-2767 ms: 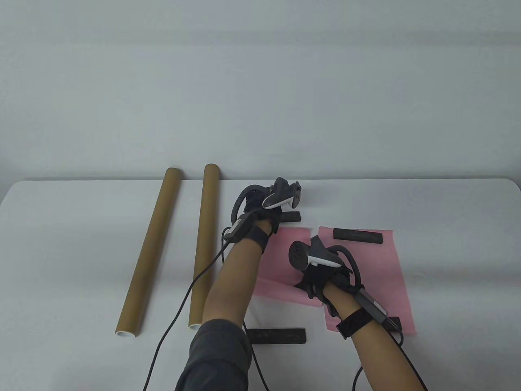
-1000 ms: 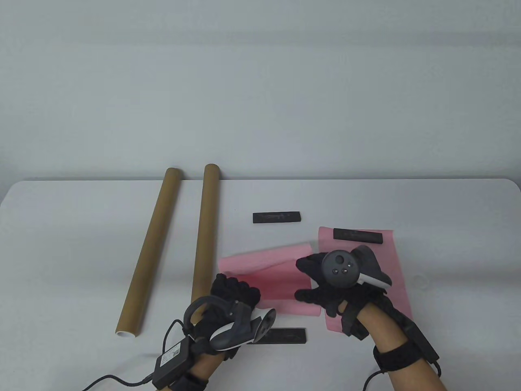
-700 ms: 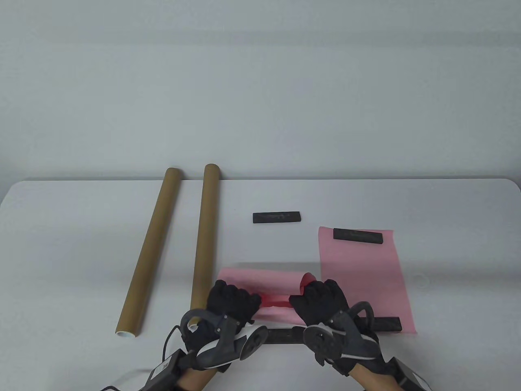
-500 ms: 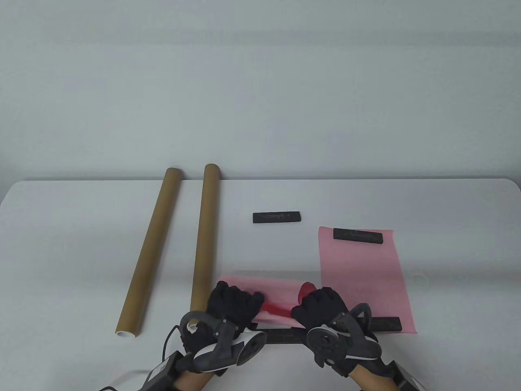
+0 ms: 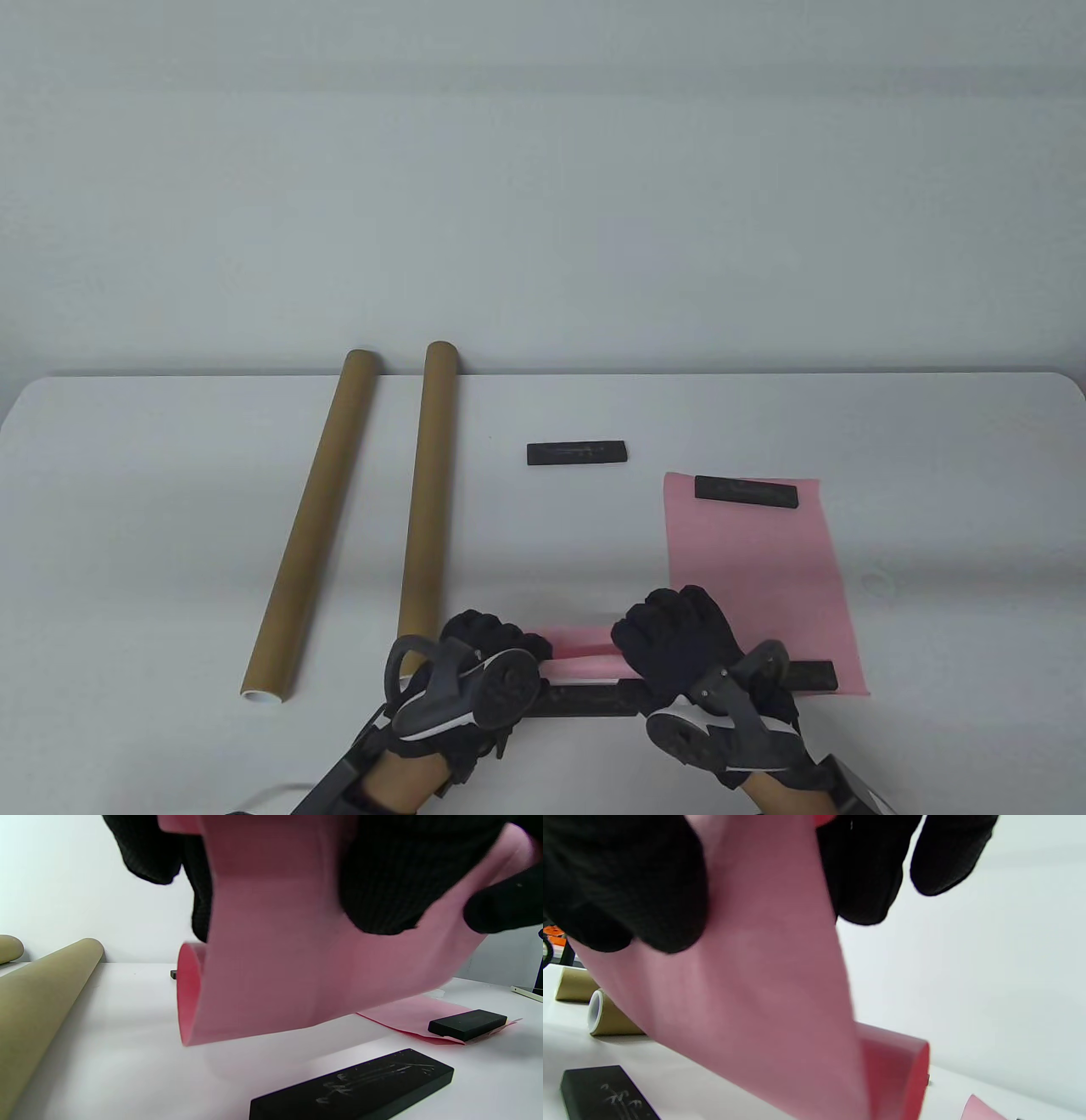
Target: Roll up papers and store in mailing tubes
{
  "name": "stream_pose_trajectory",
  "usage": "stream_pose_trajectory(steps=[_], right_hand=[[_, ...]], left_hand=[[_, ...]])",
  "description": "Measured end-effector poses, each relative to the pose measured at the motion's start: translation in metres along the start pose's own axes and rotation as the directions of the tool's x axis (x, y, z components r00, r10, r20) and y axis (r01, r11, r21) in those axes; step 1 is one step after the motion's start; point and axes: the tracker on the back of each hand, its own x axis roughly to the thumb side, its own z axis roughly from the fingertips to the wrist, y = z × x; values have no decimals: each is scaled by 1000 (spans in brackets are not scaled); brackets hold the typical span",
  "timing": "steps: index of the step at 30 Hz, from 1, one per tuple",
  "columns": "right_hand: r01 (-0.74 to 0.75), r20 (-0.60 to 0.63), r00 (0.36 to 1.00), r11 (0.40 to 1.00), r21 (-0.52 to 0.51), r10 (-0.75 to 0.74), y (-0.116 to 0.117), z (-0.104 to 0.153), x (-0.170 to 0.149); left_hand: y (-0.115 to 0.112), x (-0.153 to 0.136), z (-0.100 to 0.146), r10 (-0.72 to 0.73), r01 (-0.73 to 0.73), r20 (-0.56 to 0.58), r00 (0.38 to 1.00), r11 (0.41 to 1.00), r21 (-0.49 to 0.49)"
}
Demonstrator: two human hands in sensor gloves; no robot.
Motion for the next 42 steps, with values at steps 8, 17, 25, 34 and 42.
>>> stream_pose_trajectory(steps=[8, 17, 25, 34, 42], right_hand=[[437, -180, 894, 888, 145, -410, 16, -1, -28], [74, -31, 997, 996, 46, -73, 7, 4, -15], [17, -23, 1000, 996, 93, -15, 16, -2, -9], [487, -291, 863, 833, 263, -413, 29, -2, -35], [296, -100, 954, 937, 185, -281, 23, 2, -23]], left_hand=[[6, 18, 6, -374, 356, 68, 925, 914, 196], [-2, -1, -3, -105, 105, -1, 994, 993, 56], [-11, -7, -7, -14, 14, -1, 1000, 1000, -19], [-9, 10, -4, -375, 363, 86, 923, 923, 132], [-15, -3, -10, -74, 74, -9, 997, 997, -24]])
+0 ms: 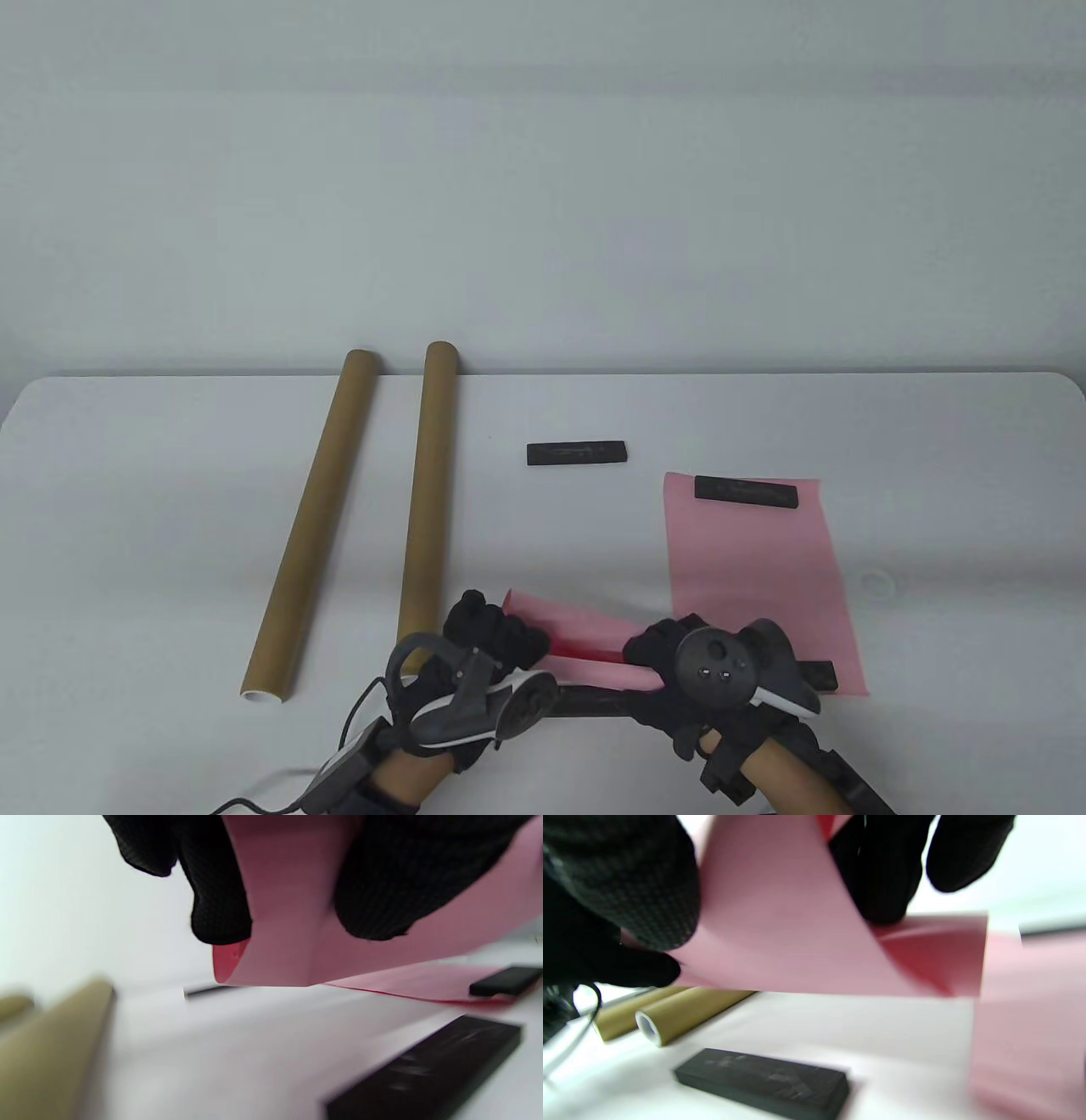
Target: Roll up papers and store in mailing tubes
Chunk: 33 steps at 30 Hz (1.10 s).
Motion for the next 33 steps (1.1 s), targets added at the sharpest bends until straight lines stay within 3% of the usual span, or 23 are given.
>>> stream_pose_trajectory(steps=[2, 3, 5, 9, 13, 15, 18, 21, 23, 24, 26, 29, 31, 33], right_hand=[[-275, 69, 957, 957, -95, 282, -2, 4, 11], [-306, 68, 946, 941, -143, 318, -4, 5, 14], [-249, 45, 965, 956, -154, 259, -5, 3, 14], [-164, -12, 986, 986, -26, 164, -6, 0, 13], [59, -89, 994, 998, 14, -58, -7, -1, 0], [212, -131, 970, 976, 46, -204, -4, -1, -9], [281, -155, 951, 958, 65, -268, 0, 1, -14], [89, -85, 992, 995, -35, -92, -1, 5, -8], [-176, 49, 982, 976, -126, 183, -4, 8, 1], [-239, 38, 968, 958, -160, 248, -5, 9, 3], [-220, 60, 970, 955, -200, 236, -5, 9, 5], [-171, 23, 984, 976, -137, 175, -2, 4, 2], [-116, -20, 993, 992, -55, 115, 0, 0, -2], [-49, -32, 998, 999, 7, 49, 3, -1, -6]], left_hand=[[-7, -8, -3, 182, -185, -43, 982, 978, -99], [-8, -9, -3, 198, -202, -46, 979, 973, -111], [-6, -9, -3, 151, -154, -36, 988, 983, -103], [-2, -4, 3, 35, -35, -6, 999, 999, 0], [4, 9, 8, -285, 272, 67, 956, 950, 156], [8, 13, 9, -297, 281, 57, 953, 939, 199], [10, 14, 8, -269, 258, 37, 962, 948, 187], [7, 8, 7, -150, 149, 3, 989, 984, 99], [2, -3, 5, 44, -45, -42, 998, 999, -15], [0, -6, 4, 107, -109, -52, 993, 993, -44], [-3, -10, 1, 181, -186, -63, 982, 979, -86], [-3, -8, 3, 124, -127, -51, 991, 991, -48], [-1, 0, 6, -32, 31, 11, 999, 998, 45], [3, 6, 9, -230, 221, 51, 972, 965, 143]])
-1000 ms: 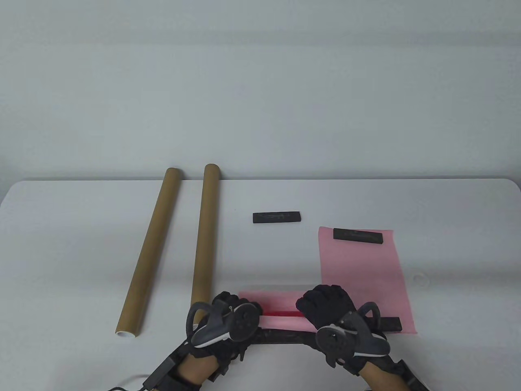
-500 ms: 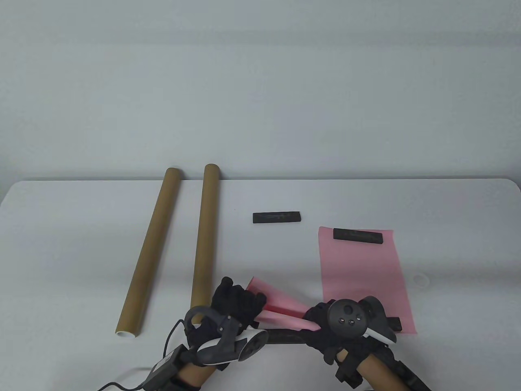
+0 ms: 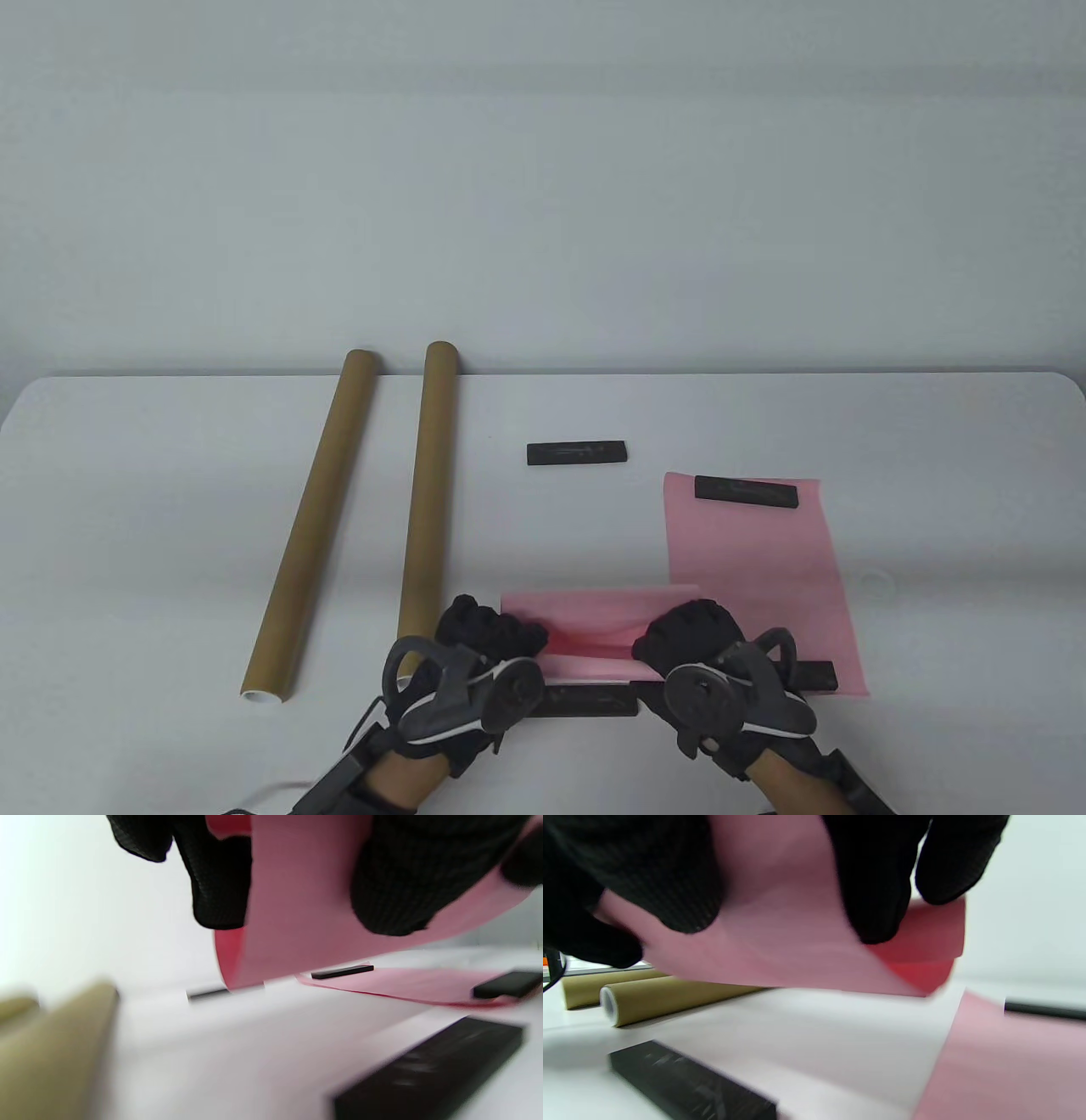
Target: Roll up papers and store in mailing tubes
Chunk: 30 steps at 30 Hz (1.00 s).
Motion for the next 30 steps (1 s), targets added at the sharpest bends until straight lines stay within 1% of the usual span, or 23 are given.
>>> stream_pose_trajectory(steps=[1, 2, 3, 5, 7, 9, 10, 12, 14, 16, 18, 19, 21, 22, 24, 26, 28, 30], right_hand=[[55, -14, 998, 998, 15, -55, 1, 0, -2], [88, -17, 996, 996, 28, -87, 2, -1, -4], [134, -17, 991, 990, 47, -133, 3, -1, -5], [152, -13, 988, 988, 41, -151, 3, -1, -5], [71, 7, 997, 997, -24, -71, 1, 2, -1], [-62, 85, 994, 994, -88, 69, -1, 5, 6], [-109, 76, 990, 984, -139, 121, -2, 7, 9], [-108, 75, 990, 978, -179, 123, -3, 7, 11], [-79, 61, 994, 982, -173, 91, -3, 6, 10], [-56, 54, 996, 988, -145, 64, -1, 4, 6], [-14, 44, 999, 993, -114, 19, 0, 3, 2], [17, 38, 999, 997, -81, -14, 1, 2, -1], [62, 28, 998, 996, -63, -61, 2, 2, -5], [82, 20, 996, 995, -52, -82, 2, 2, -6], [100, 16, 995, 994, -35, -100, 2, 2, -8], [78, 23, 997, 995, -61, -77, 2, 4, -7], [2, 76, 997, 997, -83, 4, 1, 6, -2], [-65, 79, 994, 989, -134, 76, -1, 7, 2]], left_hand=[[3, 2, 0, -51, 49, 44, 998, 998, 42], [4, 2, 1, -58, 56, 39, 998, 997, 62], [6, 1, 1, -41, 39, 24, 999, 997, 68], [5, 0, -1, -21, 20, 14, 1000, 998, 52], [2, -4, -2, 17, -17, -5, 1000, 1000, 14], [-3, -11, -2, 131, -134, -54, 990, 990, -49], [-6, -14, -3, 196, -203, -81, 977, 976, -78], [-10, -16, -3, 263, -272, -89, 961, 955, -121], [-10, -15, -3, 239, -248, -84, 967, 961, -123], [-10, -13, -2, 195, -202, -74, 978, 974, -105], [-8, -10, -1, 118, -122, -60, 991, 990, -68], [-6, -8, -1, 64, -66, -38, 997, 997, -40], [-3, -6, 0, 12, -12, 14, 1000, 1000, 1], [-1, -4, 0, -5, 5, 8, 1000, 1000, 22], [1, -4, 0, 16, -16, -5, 1000, 999, 29], [3, -6, 0, 56, -56, -24, 998, 998, 6], [1, -10, 0, 127, -129, -51, 991, 991, -20], [-2, -14, -2, 196, -200, -63, 979, 978, -52]])
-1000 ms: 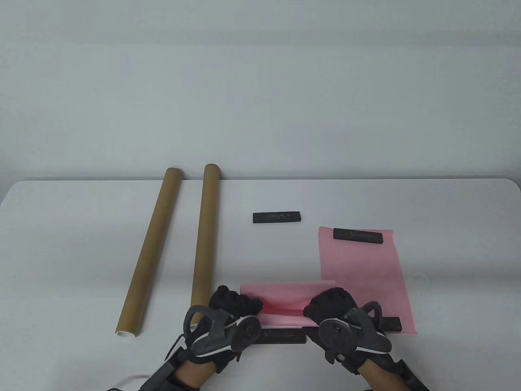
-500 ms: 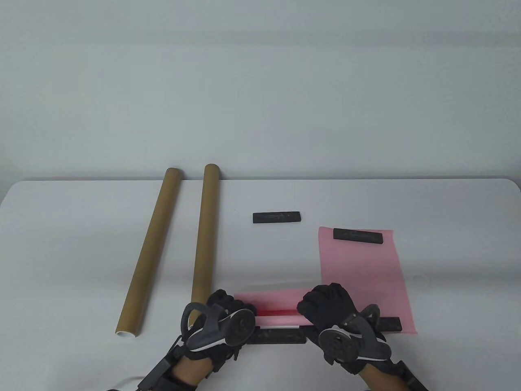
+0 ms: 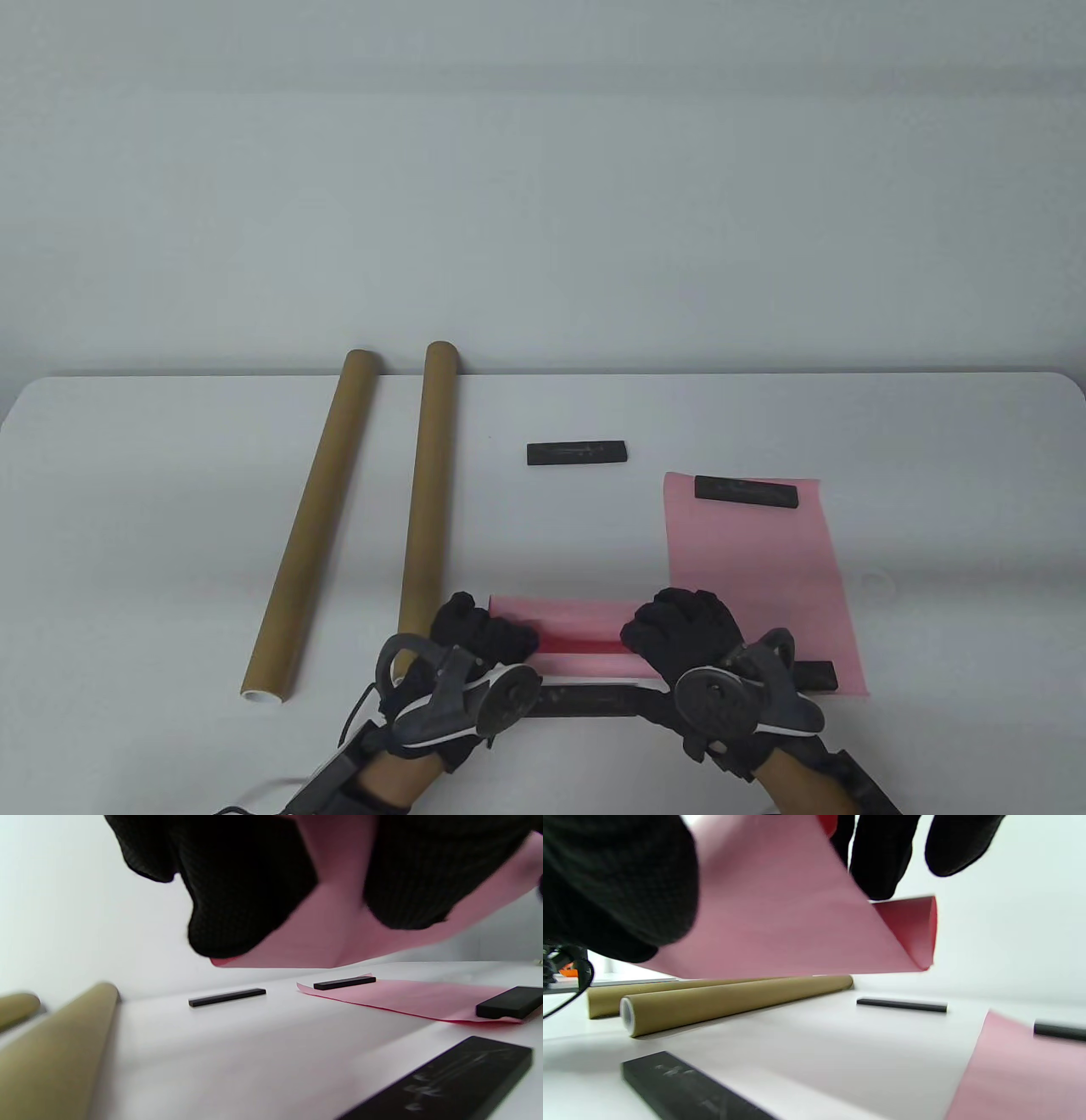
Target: Roll up papers and store in mailing tubes
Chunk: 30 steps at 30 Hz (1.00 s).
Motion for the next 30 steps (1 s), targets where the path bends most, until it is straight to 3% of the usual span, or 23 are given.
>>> stream_pose_trajectory(steps=[5, 10, 13, 17, 22, 30], right_hand=[[46, -20, 999, 999, -15, -46, -1, 0, -3], [119, -54, 992, 992, 38, -117, 1, -1, -11], [141, -61, 989, 988, 64, -137, 3, 0, -11], [2, -3, 1000, 1000, 5, -2, -1, 2, -5], [24, -23, 999, 998, -53, -25, -2, 3, -7], [103, -44, 994, 993, 53, -100, 3, 0, -13]], left_hand=[[-5, 2, 0, -14, 15, 12, 1000, 1000, -22], [-2, 13, 4, -182, 174, 105, 978, 981, 80], [-1, 12, 3, -145, 138, 89, 986, 988, 73], [-3, 4, 0, -65, 64, 49, 997, 998, 16], [-1, 4, 1, -56, 55, 41, 998, 998, 11], [6, 15, 6, -173, 162, 96, 980, 980, 117]])
